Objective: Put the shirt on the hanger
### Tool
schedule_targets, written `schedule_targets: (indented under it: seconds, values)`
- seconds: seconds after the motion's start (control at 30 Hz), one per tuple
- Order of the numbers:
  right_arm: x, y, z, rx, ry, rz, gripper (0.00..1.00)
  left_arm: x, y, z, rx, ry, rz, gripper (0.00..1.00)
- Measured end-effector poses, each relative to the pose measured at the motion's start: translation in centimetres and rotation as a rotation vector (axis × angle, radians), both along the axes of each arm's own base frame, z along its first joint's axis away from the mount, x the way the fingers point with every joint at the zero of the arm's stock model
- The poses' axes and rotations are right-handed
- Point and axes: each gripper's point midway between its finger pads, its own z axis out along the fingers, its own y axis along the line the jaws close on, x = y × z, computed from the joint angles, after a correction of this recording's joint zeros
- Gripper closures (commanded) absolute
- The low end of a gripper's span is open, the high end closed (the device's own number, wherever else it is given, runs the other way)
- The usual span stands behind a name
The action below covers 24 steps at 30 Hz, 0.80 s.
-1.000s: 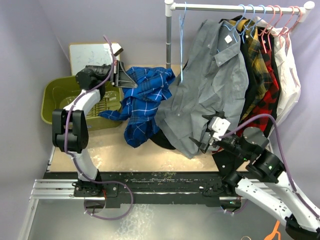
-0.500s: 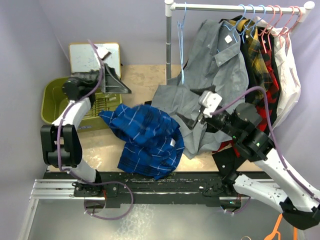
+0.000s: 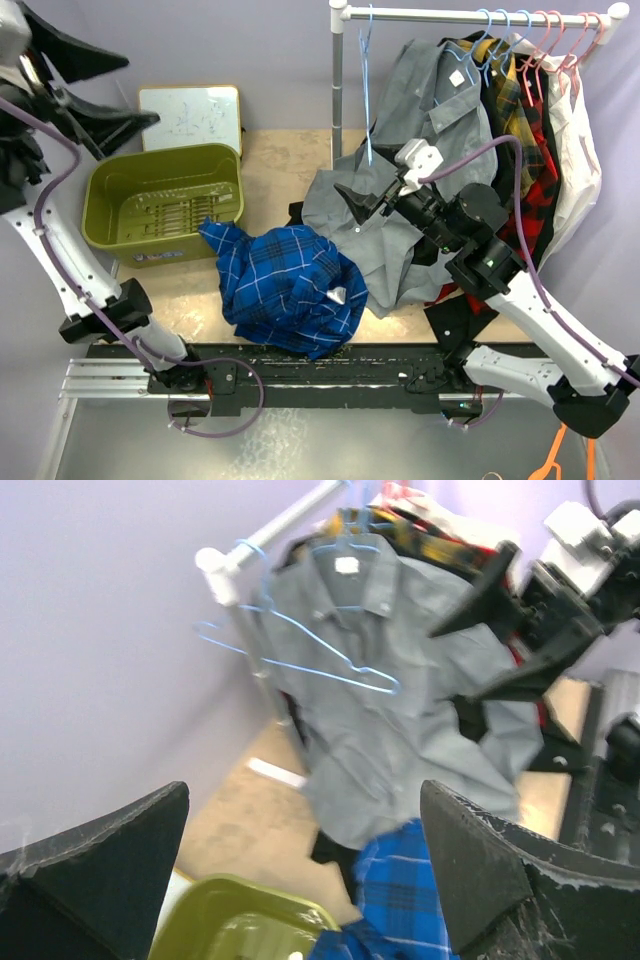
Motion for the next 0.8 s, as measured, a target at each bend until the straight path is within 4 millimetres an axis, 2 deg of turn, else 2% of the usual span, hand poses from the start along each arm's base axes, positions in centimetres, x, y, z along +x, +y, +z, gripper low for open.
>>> schedule_targets:
  seconds: [0.07,0.13,0.23,0.37,0.43,0.47,0.5,0.53,0.6,0.63,0.67,0.73,0.77,0.8]
  values:
    - [-0.2,-0.2,0.8,0.032,-0.008,0.001,0.00,-0.5,0.3,2.7,0.007,-0.075,0.038,0.01]
    - [-0.4,-0.4,1.5,0.066,-0.012,-0.003,0.00,-0.1,0.5,5.8,-0.053,-0.185,0.081,0.01]
    - [-0.5,-0.7,2.0,0.106,-0.002,-0.009,0.00,0.8,1.5,9.0,-0.127,-0.339,0.208,0.01]
    - [-0.1,-1.3,1.8,0.144,0.035,-0.049,0.00,4.1,4.9,11.9,-0.216,-0.483,0.446,0.01]
    - [0.2,-1.6,1.3,0.152,0.054,-0.073,0.00,7.9,6.5,11.3,-0.278,-0.474,0.604,0.01]
    - [0.3,-1.9,0.6,0.147,0.074,-0.094,0.00,11.1,7.3,9.0,-0.275,-0.420,0.712,0.01]
    - [0.4,-2.0,0.4,0.145,0.077,-0.097,0.00,12.9,7.8,7.0,-0.249,-0.376,0.777,0.01]
    - [0.4,-1.9,-0.2,0.127,0.092,-0.099,0.00,15.5,8.2,3.1,-0.190,-0.296,0.851,0.01]
    - [0.5,-1.7,-1.5,0.079,0.115,-0.094,0.00,19.4,9.3,-7.1,0.001,-0.100,0.981,0.01]
    - [0.4,-1.2,-2.5,0.040,0.124,-0.078,0.00,20.7,9.8,-12.8,0.114,0.007,1.015,0.01]
    - [0.1,-0.8,-3.6,0.004,0.129,-0.058,0.00,21.1,10.4,-19.2,0.249,0.136,1.038,0.01]
    - [-1.1,0.8,-7.2,-0.104,0.141,0.004,0.00,19.7,11.1,-26.7,0.427,0.314,1.033,0.01]
    - [-2.2,2.0,-9.6,-0.176,0.149,0.045,0.00,18.4,11.4,-29.3,0.503,0.394,1.021,0.01]
    - [-3.7,3.3,-12.3,-0.263,0.151,0.096,0.00,17.3,11.6,-30.4,0.548,0.435,1.012,0.01]
